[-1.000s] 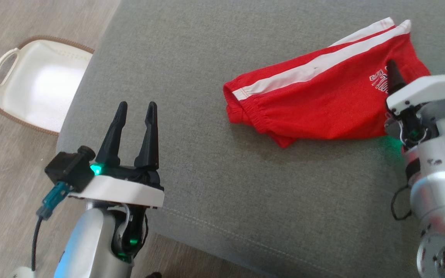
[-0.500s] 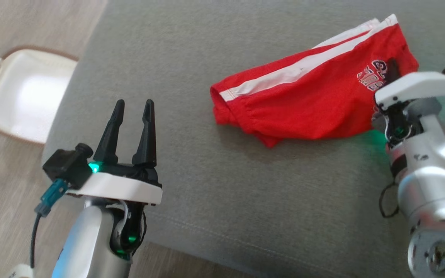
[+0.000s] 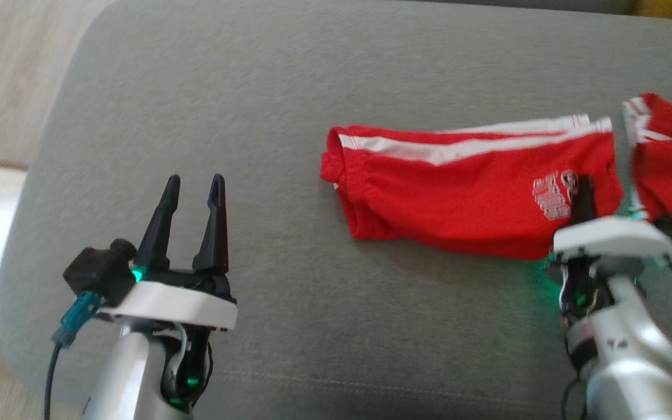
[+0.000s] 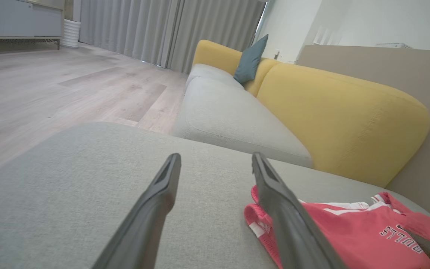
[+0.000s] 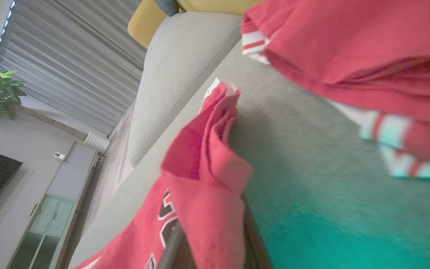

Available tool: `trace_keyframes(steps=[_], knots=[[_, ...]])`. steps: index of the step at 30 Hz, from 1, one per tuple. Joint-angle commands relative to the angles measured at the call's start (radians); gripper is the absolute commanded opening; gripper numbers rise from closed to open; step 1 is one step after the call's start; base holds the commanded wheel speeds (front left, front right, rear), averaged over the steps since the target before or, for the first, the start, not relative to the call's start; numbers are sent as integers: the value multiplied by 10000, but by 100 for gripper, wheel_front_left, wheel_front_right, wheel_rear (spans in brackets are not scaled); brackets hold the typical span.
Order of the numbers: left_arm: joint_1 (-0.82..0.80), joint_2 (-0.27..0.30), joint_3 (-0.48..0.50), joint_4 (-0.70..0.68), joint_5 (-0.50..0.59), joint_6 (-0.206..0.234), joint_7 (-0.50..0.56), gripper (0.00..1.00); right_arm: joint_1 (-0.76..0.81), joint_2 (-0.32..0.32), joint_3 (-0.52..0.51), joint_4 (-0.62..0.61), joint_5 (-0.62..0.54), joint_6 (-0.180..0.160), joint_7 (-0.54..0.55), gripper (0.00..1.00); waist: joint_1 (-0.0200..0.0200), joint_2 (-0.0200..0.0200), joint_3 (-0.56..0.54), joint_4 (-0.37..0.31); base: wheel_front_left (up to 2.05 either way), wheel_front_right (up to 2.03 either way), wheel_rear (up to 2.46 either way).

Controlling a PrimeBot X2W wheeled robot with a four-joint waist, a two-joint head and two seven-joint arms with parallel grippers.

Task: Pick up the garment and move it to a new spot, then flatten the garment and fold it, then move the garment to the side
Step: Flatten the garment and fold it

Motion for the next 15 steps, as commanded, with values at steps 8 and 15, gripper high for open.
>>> trace_keyframes(steps=[8, 15], knots=[[77, 87, 471, -319, 260, -111, -59, 100, 966, 146, 872, -948, 176, 73, -611, 0, 0, 0, -455, -873, 0, 0, 0], [119, 87, 227, -211, 324, -169, -59, 100, 948, 146, 394, -1941, -636, 73, -620, 0, 0, 0, -660, -633, 0, 0, 0]])
